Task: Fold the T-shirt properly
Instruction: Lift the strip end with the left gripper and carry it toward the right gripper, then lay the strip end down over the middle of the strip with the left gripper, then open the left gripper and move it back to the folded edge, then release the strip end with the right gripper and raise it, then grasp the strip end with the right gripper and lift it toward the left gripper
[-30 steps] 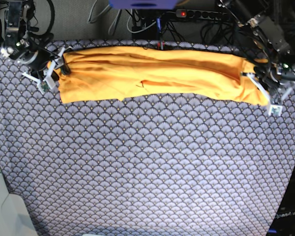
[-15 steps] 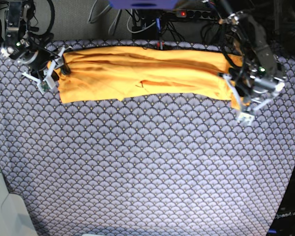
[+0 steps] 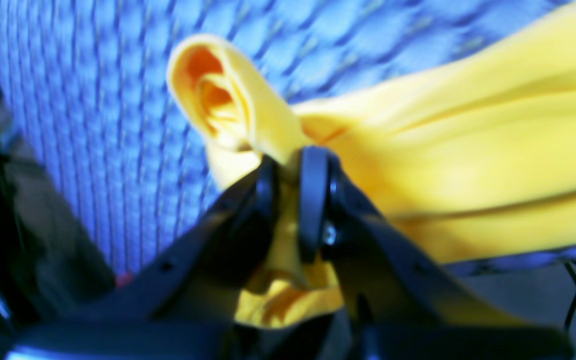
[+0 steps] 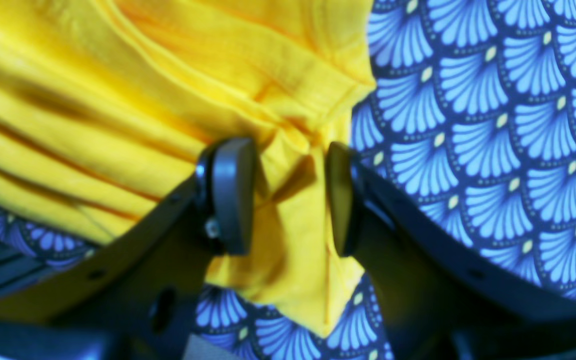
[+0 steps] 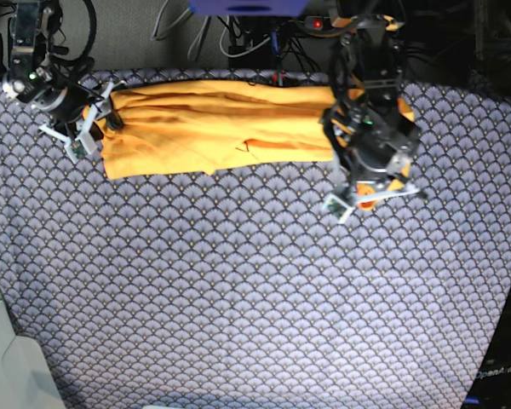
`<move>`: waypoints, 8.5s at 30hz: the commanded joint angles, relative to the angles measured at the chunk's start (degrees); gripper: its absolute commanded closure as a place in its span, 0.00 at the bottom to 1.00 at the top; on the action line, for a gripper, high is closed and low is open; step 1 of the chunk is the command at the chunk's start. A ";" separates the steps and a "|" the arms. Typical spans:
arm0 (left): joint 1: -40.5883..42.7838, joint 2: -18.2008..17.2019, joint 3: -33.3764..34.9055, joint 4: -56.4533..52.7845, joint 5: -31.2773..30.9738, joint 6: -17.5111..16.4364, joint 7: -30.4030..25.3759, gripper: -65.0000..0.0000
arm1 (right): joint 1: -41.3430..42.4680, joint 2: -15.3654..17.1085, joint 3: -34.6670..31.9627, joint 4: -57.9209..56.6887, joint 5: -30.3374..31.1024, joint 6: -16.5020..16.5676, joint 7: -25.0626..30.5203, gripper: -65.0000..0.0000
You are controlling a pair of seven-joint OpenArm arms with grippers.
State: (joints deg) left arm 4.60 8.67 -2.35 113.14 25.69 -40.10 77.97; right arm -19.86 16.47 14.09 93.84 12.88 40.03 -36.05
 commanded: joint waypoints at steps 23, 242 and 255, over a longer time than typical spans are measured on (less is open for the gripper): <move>2.56 0.08 17.87 0.84 0.46 0.10 2.03 1.00 | 0.47 0.45 0.11 0.62 0.52 -0.03 0.23 0.61; 0.01 -2.20 -15.54 -7.78 -7.54 20.62 -2.50 1.00 | 6.19 -6.75 7.94 17.15 21.09 -0.03 -29.49 1.00; -0.69 -0.01 -15.54 -10.68 -7.36 7.70 1.63 1.00 | 6.80 -6.75 5.12 17.85 21.18 -0.03 -29.84 1.00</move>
State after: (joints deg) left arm 4.56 8.49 -18.02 101.80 18.33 -32.40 79.68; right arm -13.65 9.26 19.25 110.54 32.38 40.03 -66.89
